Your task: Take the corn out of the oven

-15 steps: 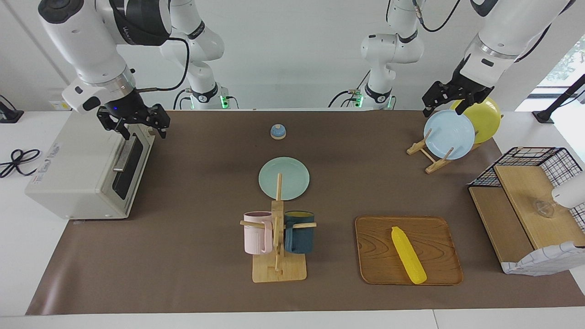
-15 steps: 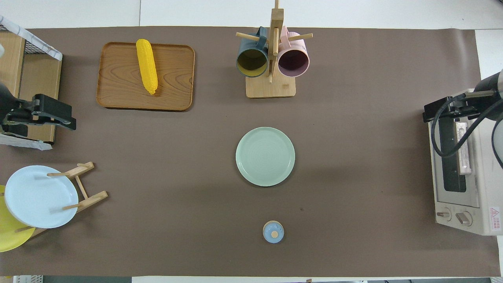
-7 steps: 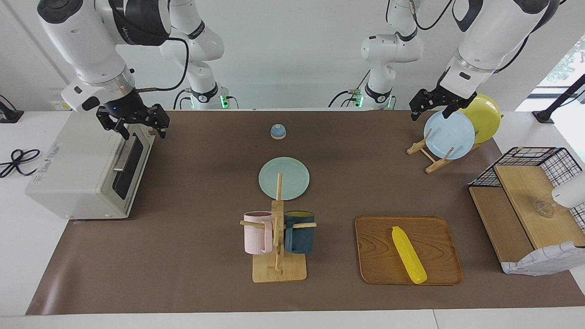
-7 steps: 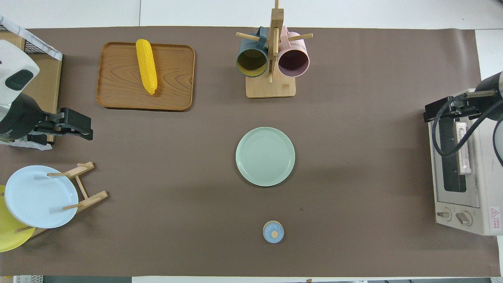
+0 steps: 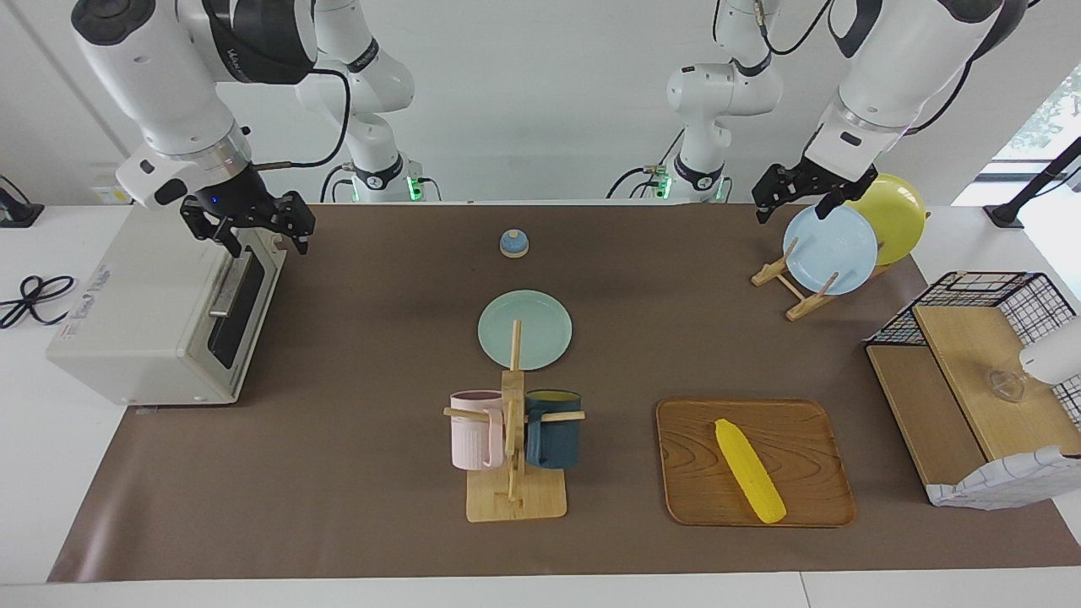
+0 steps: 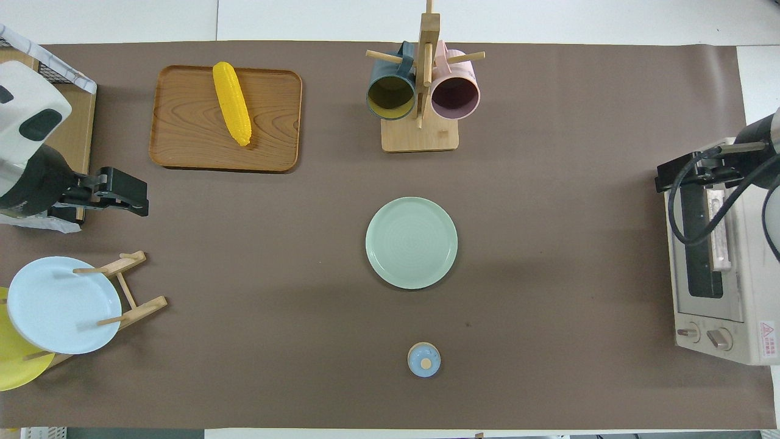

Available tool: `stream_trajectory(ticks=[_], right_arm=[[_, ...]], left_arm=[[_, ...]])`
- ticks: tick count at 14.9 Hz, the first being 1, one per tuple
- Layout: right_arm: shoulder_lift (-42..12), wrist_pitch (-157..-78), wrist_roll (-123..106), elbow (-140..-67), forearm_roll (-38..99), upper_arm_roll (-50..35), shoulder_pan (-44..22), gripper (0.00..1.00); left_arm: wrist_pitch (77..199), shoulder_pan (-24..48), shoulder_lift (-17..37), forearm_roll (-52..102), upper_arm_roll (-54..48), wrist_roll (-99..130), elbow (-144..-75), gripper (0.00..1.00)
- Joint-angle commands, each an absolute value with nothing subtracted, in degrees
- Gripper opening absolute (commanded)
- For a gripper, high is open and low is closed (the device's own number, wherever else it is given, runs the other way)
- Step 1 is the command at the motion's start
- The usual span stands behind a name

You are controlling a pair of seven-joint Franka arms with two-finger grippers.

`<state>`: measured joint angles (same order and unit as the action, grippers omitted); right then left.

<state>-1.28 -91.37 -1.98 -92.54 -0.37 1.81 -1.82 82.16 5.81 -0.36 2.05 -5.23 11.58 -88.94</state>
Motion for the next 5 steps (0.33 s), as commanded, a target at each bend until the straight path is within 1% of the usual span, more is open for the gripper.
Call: stream_trajectory(ticks=[1,5], right_arm=[[-1.2,-90.3,-1.7,-91.7,-0.1,1.2,-1.3,1.00],[-1.2,-90.5,-0.9,-91.7,-0.1,1.1,-1.5,1.00]], left_arm=[[82.4,5.8,-0.9,1.0,-5.7,11.7,-89.1,1.00],[82.4,5.8,-0.9,1.1,-5.7,11.7,-89.1,1.00]])
